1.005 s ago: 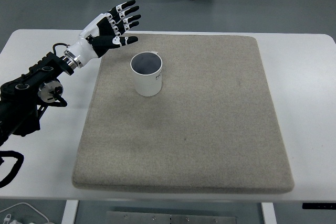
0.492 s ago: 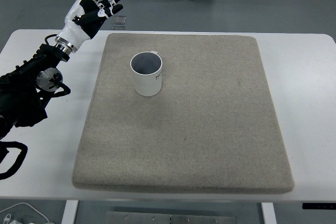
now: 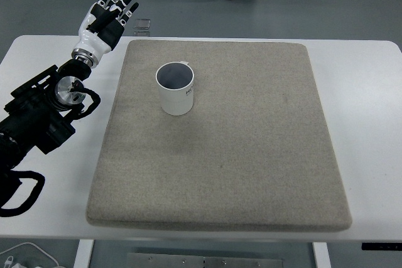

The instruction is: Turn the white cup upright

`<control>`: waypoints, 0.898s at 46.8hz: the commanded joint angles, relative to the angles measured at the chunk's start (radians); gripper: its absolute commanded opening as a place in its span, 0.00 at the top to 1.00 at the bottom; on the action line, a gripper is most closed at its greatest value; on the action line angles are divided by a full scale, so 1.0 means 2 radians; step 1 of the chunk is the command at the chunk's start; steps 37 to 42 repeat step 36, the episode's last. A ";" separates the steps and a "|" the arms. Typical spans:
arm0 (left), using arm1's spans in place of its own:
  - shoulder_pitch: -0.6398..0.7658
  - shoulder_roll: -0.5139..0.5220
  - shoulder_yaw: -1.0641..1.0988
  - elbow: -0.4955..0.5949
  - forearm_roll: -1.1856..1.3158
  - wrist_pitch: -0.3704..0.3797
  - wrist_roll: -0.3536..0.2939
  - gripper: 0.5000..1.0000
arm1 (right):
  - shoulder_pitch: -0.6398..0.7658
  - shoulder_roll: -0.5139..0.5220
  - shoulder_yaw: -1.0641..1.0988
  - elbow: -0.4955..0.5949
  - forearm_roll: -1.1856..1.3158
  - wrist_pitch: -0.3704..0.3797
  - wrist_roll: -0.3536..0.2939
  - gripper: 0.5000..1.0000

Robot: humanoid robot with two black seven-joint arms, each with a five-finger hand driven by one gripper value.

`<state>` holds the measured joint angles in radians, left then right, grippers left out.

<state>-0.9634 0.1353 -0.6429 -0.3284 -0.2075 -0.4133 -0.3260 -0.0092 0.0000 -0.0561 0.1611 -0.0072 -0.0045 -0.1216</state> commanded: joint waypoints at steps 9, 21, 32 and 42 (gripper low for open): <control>0.001 -0.009 -0.027 0.000 -0.063 0.031 0.056 0.01 | 0.000 0.000 0.000 0.000 0.001 0.001 0.000 0.14; 0.001 -0.015 -0.031 0.000 -0.120 0.045 0.074 0.01 | 0.000 0.000 0.000 0.000 0.001 0.001 0.000 0.14; 0.001 -0.017 -0.061 0.000 -0.121 0.043 0.077 0.01 | 0.000 0.000 0.000 0.000 0.001 0.001 0.000 0.14; 0.001 -0.017 -0.063 0.000 -0.121 0.045 0.079 0.01 | 0.000 0.000 0.000 0.000 0.001 0.001 0.000 0.14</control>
